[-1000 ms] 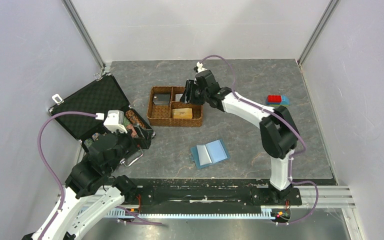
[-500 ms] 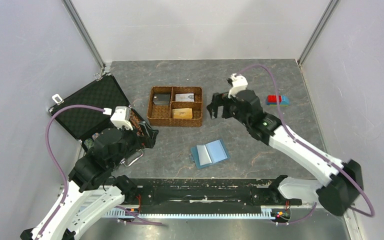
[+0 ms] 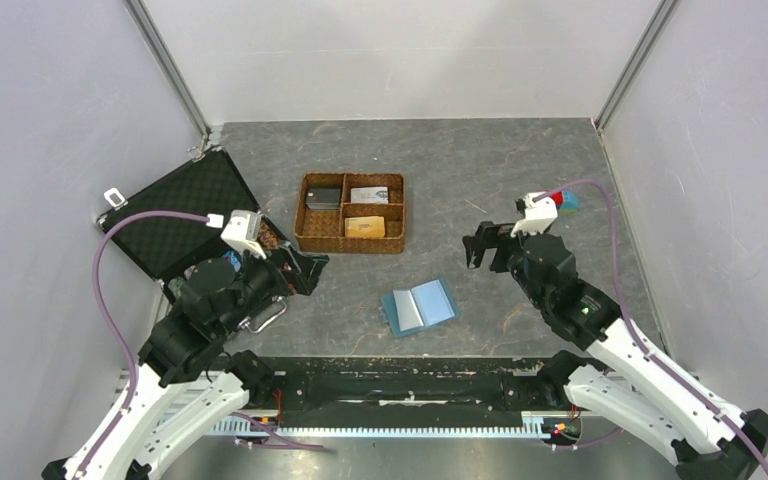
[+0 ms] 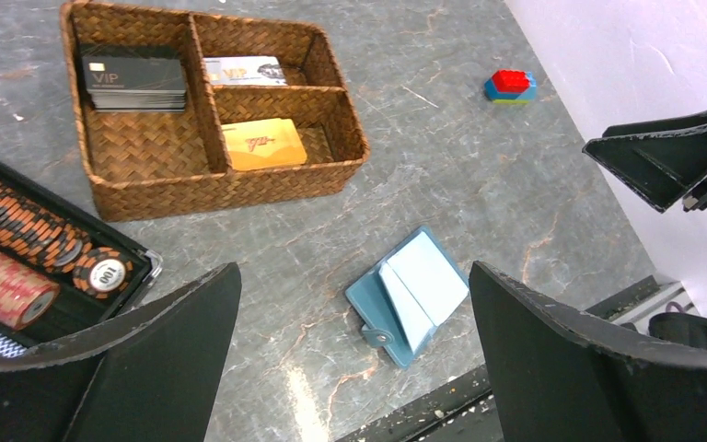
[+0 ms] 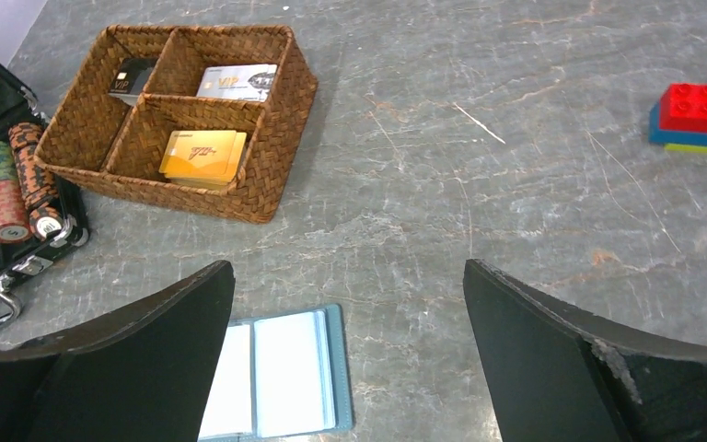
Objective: Take the credit cards out of the card holder
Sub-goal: Reset both arms
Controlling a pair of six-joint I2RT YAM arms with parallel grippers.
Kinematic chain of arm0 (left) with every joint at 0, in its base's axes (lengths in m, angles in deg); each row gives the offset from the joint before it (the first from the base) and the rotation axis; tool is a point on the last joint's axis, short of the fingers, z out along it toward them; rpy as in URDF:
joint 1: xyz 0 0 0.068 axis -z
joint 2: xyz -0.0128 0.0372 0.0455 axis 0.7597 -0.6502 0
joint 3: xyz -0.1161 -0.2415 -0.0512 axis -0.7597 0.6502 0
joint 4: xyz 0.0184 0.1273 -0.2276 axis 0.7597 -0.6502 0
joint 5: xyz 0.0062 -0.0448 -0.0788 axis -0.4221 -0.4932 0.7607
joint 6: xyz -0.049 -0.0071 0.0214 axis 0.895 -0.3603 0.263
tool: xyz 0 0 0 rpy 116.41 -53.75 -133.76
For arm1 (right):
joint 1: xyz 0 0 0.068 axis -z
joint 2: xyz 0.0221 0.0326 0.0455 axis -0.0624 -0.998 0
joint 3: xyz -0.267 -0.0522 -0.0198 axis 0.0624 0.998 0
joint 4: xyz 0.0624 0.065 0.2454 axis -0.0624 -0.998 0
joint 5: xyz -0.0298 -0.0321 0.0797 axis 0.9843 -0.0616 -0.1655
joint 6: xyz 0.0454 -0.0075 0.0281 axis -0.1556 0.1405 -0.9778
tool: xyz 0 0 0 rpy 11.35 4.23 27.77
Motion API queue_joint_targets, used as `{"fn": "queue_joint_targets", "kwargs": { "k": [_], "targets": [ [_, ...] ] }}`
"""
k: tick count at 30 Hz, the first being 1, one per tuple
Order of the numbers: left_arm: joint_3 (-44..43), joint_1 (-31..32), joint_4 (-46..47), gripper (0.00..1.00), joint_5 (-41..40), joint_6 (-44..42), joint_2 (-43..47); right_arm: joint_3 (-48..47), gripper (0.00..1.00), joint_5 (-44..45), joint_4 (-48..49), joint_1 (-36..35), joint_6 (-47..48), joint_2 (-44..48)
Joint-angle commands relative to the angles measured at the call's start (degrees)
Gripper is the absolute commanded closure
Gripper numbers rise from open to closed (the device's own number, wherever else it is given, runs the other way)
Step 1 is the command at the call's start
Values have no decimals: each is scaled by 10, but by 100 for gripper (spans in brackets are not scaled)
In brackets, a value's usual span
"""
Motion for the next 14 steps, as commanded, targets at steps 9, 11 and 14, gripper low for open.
{"fn": "queue_joint_targets", "kwargs": {
  "k": [9, 11, 14],
  "targets": [
    [22, -2, 52, 0, 42, 37, -11, 31, 2, 52, 7, -1, -36, 69],
    [24, -3, 52, 0, 42, 36, -10, 30, 2, 52, 6, -1, -38, 65],
    [27, -3, 52, 0, 41, 34, -8, 31, 2, 48, 7, -1, -38, 61]
  ]
}}
